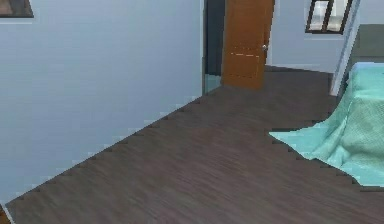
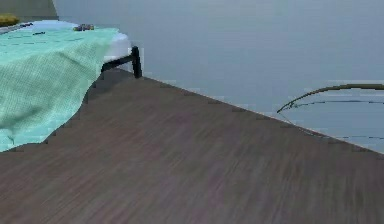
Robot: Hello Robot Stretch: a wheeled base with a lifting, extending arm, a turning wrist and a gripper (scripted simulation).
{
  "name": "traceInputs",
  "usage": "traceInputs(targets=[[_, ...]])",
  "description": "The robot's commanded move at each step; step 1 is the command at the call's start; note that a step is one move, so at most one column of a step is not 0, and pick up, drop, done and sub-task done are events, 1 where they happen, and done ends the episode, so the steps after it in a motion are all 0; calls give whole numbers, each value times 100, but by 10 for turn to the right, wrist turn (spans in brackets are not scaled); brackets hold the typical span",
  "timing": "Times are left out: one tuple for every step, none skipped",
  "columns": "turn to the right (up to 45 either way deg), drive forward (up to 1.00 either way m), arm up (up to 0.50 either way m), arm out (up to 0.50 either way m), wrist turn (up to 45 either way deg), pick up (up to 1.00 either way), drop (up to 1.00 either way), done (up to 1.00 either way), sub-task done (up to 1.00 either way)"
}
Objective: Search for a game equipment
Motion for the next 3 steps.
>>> traceInputs(targets=[[60, 0, 0, 0, 0, 0, 0, 0, 0], [30, 0, 0, 0, 0, 0, 0, 0, 0], [0, 100, 0, 0, 0, 0, 0, 0, 0]])
